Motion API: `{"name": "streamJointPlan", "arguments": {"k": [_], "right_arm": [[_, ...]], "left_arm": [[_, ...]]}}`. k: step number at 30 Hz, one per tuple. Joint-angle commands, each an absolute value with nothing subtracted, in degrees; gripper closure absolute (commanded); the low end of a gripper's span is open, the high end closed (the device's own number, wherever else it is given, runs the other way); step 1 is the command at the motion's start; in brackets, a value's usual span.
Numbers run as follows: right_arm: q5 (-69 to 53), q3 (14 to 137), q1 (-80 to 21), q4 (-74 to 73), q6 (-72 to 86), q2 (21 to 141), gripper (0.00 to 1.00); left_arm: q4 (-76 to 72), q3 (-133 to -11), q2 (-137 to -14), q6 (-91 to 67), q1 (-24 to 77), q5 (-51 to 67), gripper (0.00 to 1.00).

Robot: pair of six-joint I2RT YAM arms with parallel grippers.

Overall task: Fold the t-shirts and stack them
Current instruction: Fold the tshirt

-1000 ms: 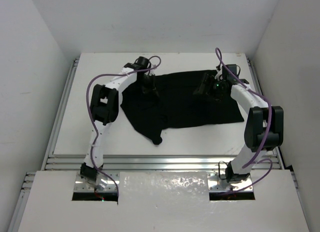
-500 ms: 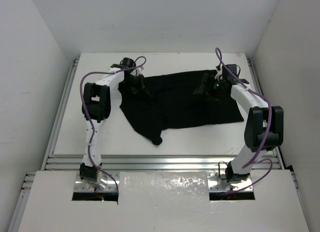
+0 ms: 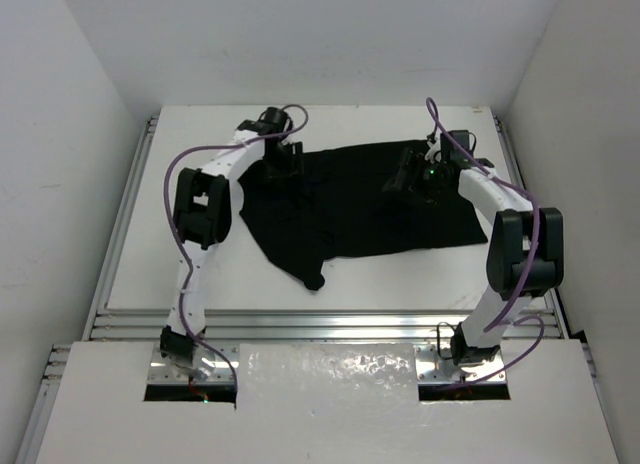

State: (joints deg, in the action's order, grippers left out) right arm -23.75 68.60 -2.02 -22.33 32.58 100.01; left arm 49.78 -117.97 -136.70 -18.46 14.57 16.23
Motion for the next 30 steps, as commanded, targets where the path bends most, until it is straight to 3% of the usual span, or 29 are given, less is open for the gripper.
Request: {"name": "streamJointPlan", "arguments": {"k": [1,4,8,11,23,30], "right_arm": [[-25.4,70.7,-2.4,-20.3,32.3,100.2,0.06],[-25.1,70.8,-2.5,-20.6,32.0,100.0,0.06],[-25.1,69.8,-2.4,-20.1,31.8,99.4,0.06],[-25.7,70.1,-2.4,-20.2,32.1,99.6,0.06],[-26.5,69.9,-2.5,-19.9,32.6,99.4,0.06],[-26.3,68.8,-2.5,-19.2,32.7,98.9,0.06]], "left_arm": [[48.4,-123.7,-128.5,-13.8,22.8,-4.9,0.4],[50.1,-125.2,-130.1,-12.8,27.1,-13.9,0.51],[49.5,-124.5,-130.8,-12.1,31.0,-19.1,0.54],[50.2,-125.3,-132.3,-11.8,32.3,-17.7,0.63],[51.0,-122.3,-136.2,-10.1,32.0,-20.0,0.64],[50.8,-121.6,-136.3,-10.5,32.3,-19.9,0.71]]}}
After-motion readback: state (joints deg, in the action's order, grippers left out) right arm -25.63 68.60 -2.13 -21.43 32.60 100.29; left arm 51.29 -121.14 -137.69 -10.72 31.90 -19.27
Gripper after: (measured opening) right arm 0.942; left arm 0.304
